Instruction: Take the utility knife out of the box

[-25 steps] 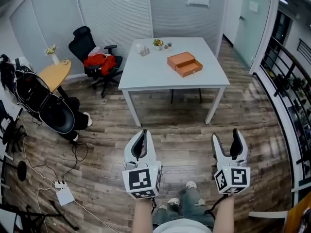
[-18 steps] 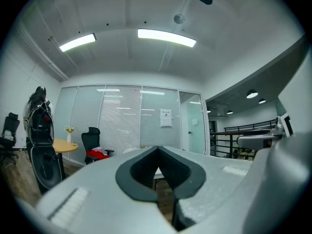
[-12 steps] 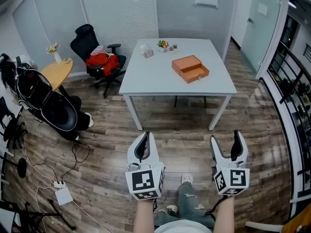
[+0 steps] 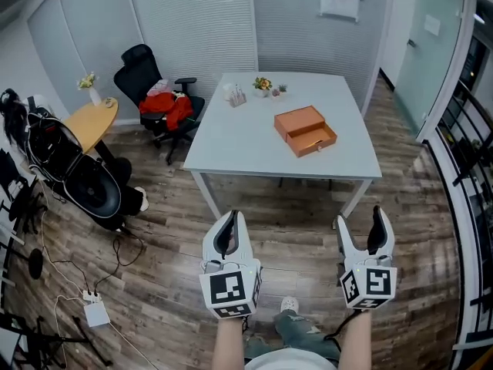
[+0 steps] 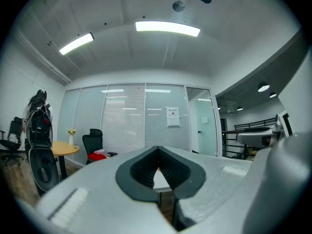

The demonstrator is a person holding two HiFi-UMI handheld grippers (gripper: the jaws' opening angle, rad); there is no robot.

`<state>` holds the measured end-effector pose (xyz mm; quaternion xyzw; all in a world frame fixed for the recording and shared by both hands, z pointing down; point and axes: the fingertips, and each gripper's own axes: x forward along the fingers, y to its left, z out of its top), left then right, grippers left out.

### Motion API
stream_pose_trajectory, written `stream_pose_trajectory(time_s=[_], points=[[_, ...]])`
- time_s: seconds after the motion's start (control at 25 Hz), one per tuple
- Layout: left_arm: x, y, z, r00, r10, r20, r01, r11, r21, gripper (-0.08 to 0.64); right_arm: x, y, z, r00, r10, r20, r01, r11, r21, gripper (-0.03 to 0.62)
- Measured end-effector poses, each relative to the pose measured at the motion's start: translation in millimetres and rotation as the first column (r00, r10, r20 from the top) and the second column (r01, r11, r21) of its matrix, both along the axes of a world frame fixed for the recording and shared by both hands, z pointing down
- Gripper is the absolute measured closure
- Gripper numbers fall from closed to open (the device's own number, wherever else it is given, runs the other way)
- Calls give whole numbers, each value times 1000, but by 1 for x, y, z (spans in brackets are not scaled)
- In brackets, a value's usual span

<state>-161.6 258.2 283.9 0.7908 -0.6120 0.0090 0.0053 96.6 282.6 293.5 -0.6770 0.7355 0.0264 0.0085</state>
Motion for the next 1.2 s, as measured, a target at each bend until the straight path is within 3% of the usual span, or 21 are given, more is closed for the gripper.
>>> stream_pose_trajectory(time_s=[0.56,1.2], points=[[57,-97,-10,997,-70,9,70,997,19,560,67,-113,-2,999,-39,9,39,999,1,215],[79,-163,7,998,-60,28,60,998,-17,560,87,-178,19,999,-40,4,41,998,-46,221]])
